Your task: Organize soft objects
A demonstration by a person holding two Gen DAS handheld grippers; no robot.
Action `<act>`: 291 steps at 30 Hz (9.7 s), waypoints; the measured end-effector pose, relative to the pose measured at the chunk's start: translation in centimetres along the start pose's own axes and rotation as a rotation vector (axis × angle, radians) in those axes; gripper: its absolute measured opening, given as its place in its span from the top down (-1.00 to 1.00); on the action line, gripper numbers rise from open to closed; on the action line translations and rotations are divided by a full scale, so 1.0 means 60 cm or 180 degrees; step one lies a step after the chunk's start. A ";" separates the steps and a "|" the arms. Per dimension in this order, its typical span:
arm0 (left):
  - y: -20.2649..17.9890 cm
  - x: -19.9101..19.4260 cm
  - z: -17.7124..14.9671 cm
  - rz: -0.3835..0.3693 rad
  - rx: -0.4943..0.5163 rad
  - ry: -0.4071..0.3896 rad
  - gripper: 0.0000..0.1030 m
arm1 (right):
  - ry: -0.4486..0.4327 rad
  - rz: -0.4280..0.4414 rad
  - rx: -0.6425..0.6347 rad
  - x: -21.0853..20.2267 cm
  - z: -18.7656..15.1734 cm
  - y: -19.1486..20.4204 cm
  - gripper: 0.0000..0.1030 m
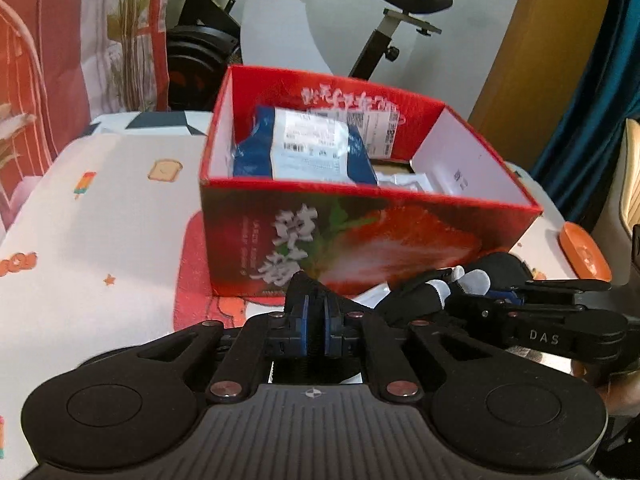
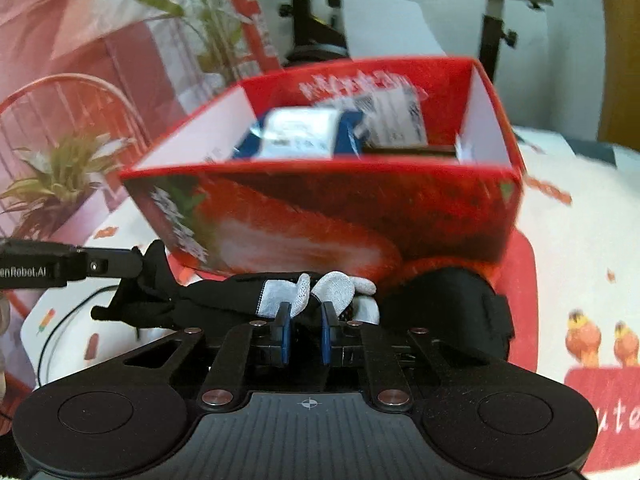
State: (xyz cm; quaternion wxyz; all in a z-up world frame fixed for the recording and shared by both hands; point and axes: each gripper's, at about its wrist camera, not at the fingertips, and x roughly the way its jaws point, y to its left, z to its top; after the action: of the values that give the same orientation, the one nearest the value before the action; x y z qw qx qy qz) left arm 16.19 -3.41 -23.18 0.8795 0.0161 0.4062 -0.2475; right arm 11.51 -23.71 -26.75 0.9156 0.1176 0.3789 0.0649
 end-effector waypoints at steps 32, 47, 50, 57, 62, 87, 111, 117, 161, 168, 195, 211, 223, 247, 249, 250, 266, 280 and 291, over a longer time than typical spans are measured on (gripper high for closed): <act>0.017 0.053 -0.056 -0.0174 -0.0732 0.0250 0.30 | 0.0116 -0.0025 0.0259 0.028 -0.048 -0.028 0.77; 0.001 0.017 -0.041 -0.0160 -0.0671 -0.0063 0.75 | 0.0025 0.0037 0.0308 0.009 -0.039 -0.031 0.80; -0.003 0.011 -0.040 -0.0138 -0.0630 -0.0094 0.75 | -0.0087 0.0034 0.0258 -0.005 -0.032 -0.026 0.80; -0.011 -0.016 -0.032 -0.0182 -0.0503 -0.0306 0.74 | -0.0346 0.0028 0.0117 -0.043 -0.012 -0.019 0.80; -0.016 -0.030 -0.024 -0.0219 -0.0387 -0.0470 0.74 | -0.0488 0.0002 -0.0020 -0.068 -0.001 -0.005 0.80; -0.001 -0.070 0.128 -0.0285 -0.0165 -0.1188 0.74 | -0.1117 0.0006 -0.0424 -0.099 0.192 0.032 0.79; 0.037 0.072 0.157 -0.0126 0.0090 -0.0227 0.59 | -0.0216 -0.0138 -0.0012 0.065 0.170 -0.025 0.79; 0.046 0.063 0.166 0.0023 0.0048 -0.0310 0.59 | -0.0080 -0.0156 -0.0059 0.075 0.168 -0.019 0.79; 0.035 -0.049 0.042 0.0040 -0.0011 -0.0429 0.58 | -0.0623 -0.0038 -0.0164 -0.065 0.104 0.042 0.05; 0.041 -0.034 -0.009 -0.0034 -0.0285 -0.0230 0.58 | -0.0481 0.0026 -0.0217 -0.066 0.064 0.054 0.07; 0.065 0.090 -0.035 -0.0116 -0.0184 0.0330 0.52 | 0.0638 -0.0436 -0.1583 0.051 -0.016 0.061 0.28; 0.090 0.099 -0.032 -0.0299 -0.0340 0.0349 0.52 | 0.0832 -0.0246 -0.2002 0.088 -0.006 0.092 0.31; 0.092 0.097 -0.036 -0.0305 -0.0333 0.0314 0.52 | 0.0899 0.0028 -0.2195 0.074 -0.015 0.090 0.30; 0.081 0.102 -0.028 -0.0283 -0.0202 0.0347 0.51 | 0.0382 0.0102 -0.3336 0.069 -0.041 0.143 0.16; 0.081 0.102 -0.029 -0.0280 -0.0207 0.0339 0.51 | 0.0378 0.0141 -0.3269 0.075 -0.039 0.139 0.28; 0.081 0.102 -0.030 -0.0279 -0.0208 0.0334 0.51 | 0.0370 0.0163 -0.3221 0.076 -0.040 0.140 0.32; 0.106 0.058 -0.010 -0.0215 -0.0142 0.0115 0.44 | 0.0232 0.0380 -0.1726 0.052 -0.003 0.077 0.71; 0.122 0.033 -0.008 -0.0198 -0.0088 -0.0108 0.38 | 0.0172 0.0583 0.0033 0.048 0.026 -0.045 0.71; 0.063 0.061 -0.009 -0.0384 0.0316 -0.0184 0.31 | 0.0105 0.0587 0.0440 0.052 0.027 -0.063 0.70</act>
State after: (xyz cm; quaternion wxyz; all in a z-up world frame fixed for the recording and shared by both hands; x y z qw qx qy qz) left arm 19.54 -1.54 -26.84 0.8725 0.0281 0.3681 -0.3203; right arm 14.95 -26.95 -28.73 0.8891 0.2137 0.3851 0.1246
